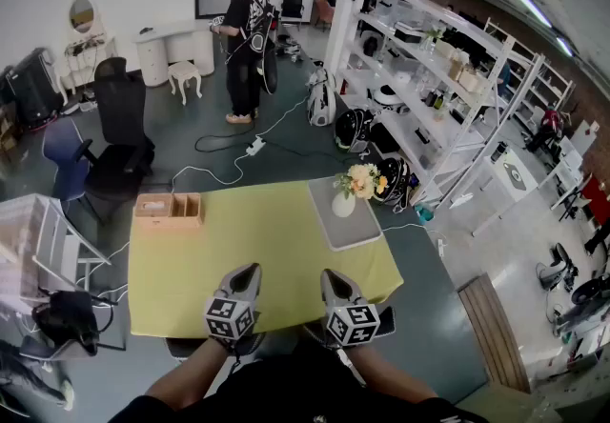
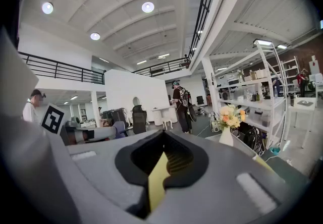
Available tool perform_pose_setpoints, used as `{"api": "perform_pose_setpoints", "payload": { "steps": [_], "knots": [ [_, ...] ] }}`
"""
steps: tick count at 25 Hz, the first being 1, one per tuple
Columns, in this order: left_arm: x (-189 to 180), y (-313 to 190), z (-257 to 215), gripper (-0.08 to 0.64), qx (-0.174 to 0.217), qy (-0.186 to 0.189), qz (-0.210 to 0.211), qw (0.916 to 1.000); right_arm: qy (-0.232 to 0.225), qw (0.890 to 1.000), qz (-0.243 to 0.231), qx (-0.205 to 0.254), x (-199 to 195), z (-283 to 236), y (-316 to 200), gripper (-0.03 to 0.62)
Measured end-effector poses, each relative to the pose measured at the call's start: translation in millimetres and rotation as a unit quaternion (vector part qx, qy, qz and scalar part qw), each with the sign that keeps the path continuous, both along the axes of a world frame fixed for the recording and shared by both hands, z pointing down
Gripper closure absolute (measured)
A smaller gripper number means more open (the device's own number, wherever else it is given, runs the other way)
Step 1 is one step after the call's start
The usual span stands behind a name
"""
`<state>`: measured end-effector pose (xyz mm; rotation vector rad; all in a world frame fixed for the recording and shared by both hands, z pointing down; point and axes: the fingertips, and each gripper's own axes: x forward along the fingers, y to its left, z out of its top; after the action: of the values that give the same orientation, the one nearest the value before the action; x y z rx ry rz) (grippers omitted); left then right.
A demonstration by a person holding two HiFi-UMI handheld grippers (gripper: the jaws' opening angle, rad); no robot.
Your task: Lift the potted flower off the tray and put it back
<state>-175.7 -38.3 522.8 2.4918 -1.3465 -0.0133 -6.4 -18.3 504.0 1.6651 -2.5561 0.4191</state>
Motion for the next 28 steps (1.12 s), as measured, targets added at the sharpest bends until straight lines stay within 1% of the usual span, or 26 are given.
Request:
{"api": "perform_pose_setpoints", "payload": {
  "steps": [5,8,11,18,24,25,26,28],
  "knots": [
    [-4,-9,-8,0.552,0.008,-0.007,-0.001,0.9999,0.015,1.000,0.001,0.015,5,-10,-9,0.591],
    [-1,-11,-12,0.552,0.025,-0.022,0.008,0.9994,0.024,0.999,0.010,0.027,13,-15,-13,0.591],
    [-3,-15,-20,0.552,0.034,-0.023,0.005,0.9991,0.026,0.999,0.017,0.036,21,-22,-17,0.591],
    [4,-22,-8,0.552,0.025,-0.017,0.009,0.9995,0.006,0.998,0.035,0.046,45,-19,-35,0.589],
    [29,-35,2,0.552,0.018,-0.009,0.021,0.9996,0.012,0.997,0.061,0.045,77,-8,-67,0.588],
    [33,-38,4,0.552,0.017,-0.008,0.023,0.9996,0.013,0.997,0.062,0.045,82,-5,-73,0.571],
    [38,-42,7,0.552,0.016,-0.008,0.024,0.9996,0.014,0.997,0.062,0.043,86,-1,-79,0.538],
    [46,-51,15,0.552,0.010,-0.008,0.023,0.9996,0.016,0.997,0.064,0.038,95,8,-93,0.531]
  ]
}}
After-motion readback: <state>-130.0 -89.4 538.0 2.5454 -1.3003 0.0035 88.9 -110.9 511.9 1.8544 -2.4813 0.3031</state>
